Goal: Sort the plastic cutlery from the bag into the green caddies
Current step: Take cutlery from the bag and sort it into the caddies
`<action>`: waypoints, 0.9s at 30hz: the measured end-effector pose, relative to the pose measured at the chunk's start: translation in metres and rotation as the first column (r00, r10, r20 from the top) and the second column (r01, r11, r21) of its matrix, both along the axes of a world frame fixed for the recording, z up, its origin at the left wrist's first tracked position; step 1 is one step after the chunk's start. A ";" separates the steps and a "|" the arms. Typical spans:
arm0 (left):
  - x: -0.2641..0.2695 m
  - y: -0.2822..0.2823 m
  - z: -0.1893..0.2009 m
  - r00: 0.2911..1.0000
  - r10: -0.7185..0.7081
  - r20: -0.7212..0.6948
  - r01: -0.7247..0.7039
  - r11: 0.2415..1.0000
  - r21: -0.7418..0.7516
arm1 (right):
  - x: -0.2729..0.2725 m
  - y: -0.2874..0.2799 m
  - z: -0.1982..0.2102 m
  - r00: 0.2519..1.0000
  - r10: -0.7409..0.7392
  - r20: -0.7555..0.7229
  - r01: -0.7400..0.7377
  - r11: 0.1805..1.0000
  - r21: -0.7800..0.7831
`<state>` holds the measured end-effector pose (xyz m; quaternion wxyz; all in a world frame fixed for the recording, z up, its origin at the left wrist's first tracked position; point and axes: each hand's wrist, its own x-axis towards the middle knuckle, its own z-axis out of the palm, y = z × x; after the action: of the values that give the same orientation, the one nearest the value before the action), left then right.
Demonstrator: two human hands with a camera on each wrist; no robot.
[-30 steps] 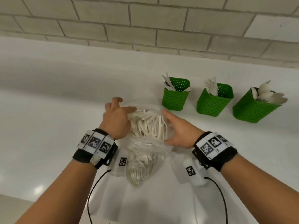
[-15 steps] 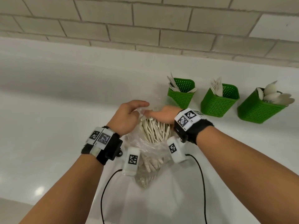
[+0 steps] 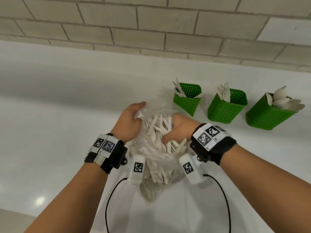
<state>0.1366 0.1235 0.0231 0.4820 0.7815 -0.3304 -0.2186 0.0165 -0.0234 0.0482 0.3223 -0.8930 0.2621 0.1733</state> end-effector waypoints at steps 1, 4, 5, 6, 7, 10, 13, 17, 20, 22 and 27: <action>0.000 0.002 0.001 0.999 0.012 -0.047 -0.011 1.000 0.026 | -0.001 -0.001 0.004 1.000 0.018 0.007 -0.017 0.998 -0.068; -0.004 0.003 0.002 0.991 -0.051 -0.120 0.054 0.998 0.021 | 0.006 0.010 0.006 0.994 0.104 0.019 -0.103 0.995 -0.016; -0.005 0.001 0.002 0.992 -0.072 -0.107 0.074 0.997 0.015 | 0.009 0.019 0.005 0.991 0.132 0.007 -0.132 0.991 -0.001; -0.006 -0.001 0.001 0.993 -0.074 -0.094 0.075 0.997 0.006 | 0.012 0.027 0.003 0.988 0.157 0.003 -0.157 0.987 -0.022; -0.005 -0.003 0.000 0.994 -0.061 -0.089 0.062 0.998 0.001 | 0.014 0.033 0.004 0.985 0.174 -0.016 -0.175 0.983 -0.063; -0.004 -0.003 -0.001 0.997 -0.022 -0.067 0.021 1.000 -0.016 | 0.019 0.032 0.007 0.988 0.152 -0.035 -0.155 0.982 -0.108; -0.002 0.007 -0.002 0.996 0.035 -0.081 -0.041 0.997 -0.065 | 0.022 0.011 0.003 0.992 0.092 -0.084 -0.094 0.995 -0.018; -0.007 0.008 0.004 0.986 0.072 -0.151 -0.093 0.987 -0.132 | 0.022 0.016 -0.006 0.997 0.060 -0.037 -0.061 0.998 -0.013; -0.009 0.004 0.006 0.976 0.066 -0.206 -0.103 0.979 -0.176 | 0.024 0.031 -0.010 0.998 0.068 0.002 -0.068 0.997 -0.024; -0.008 0.007 0.003 0.971 0.085 -0.224 -0.126 0.977 -0.174 | 0.023 0.026 -0.010 1.000 0.019 0.009 -0.019 1.000 0.023; -0.012 0.007 -0.002 0.977 0.090 -0.193 -0.122 0.979 -0.164 | 0.012 0.010 -0.006 0.983 -0.177 0.056 0.168 0.977 0.131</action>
<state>0.1251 0.1307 0.0211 0.5883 0.7290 -0.2599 -0.2343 0.0289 -0.0134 0.0426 0.4002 -0.8502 0.3163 0.1304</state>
